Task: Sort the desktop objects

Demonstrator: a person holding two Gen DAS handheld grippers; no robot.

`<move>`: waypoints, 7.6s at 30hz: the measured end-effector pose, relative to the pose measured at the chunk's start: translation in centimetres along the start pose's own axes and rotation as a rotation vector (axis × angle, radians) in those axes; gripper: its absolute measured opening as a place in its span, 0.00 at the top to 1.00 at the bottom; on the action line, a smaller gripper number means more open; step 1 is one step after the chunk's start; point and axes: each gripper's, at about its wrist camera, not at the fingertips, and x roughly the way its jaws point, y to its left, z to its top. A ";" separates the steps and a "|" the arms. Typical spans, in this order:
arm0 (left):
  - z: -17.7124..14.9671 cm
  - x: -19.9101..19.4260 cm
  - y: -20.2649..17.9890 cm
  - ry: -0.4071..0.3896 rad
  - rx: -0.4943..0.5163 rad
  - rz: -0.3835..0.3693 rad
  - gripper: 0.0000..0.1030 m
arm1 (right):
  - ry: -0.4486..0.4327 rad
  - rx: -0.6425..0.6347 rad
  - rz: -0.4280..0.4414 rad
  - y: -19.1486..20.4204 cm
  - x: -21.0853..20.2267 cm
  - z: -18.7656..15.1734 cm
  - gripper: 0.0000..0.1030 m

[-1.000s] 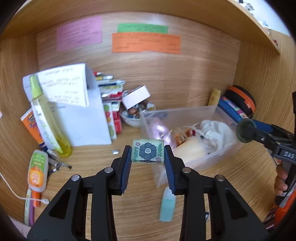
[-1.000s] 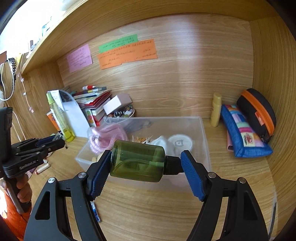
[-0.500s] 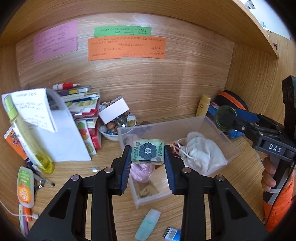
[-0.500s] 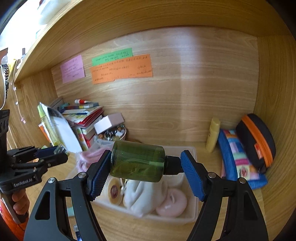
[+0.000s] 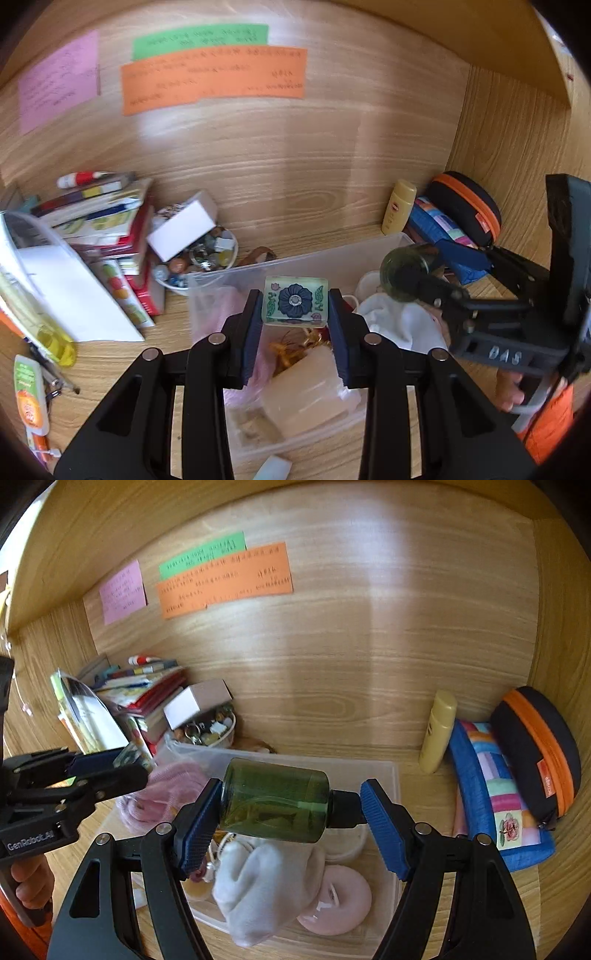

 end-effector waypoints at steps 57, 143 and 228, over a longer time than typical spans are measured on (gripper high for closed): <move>-3.8 -6.5 1.0 -0.057 0.059 0.056 0.22 | 0.015 -0.188 0.038 5.3 -5.9 -2.5 0.19; -11.5 -4.7 -1.2 0.116 0.073 -0.092 0.76 | 0.204 -0.095 0.125 5.7 -5.9 -9.8 0.76; -3.3 -9.2 0.0 -0.182 0.005 0.174 0.11 | -0.077 -0.085 -0.042 4.2 -9.7 -2.8 0.19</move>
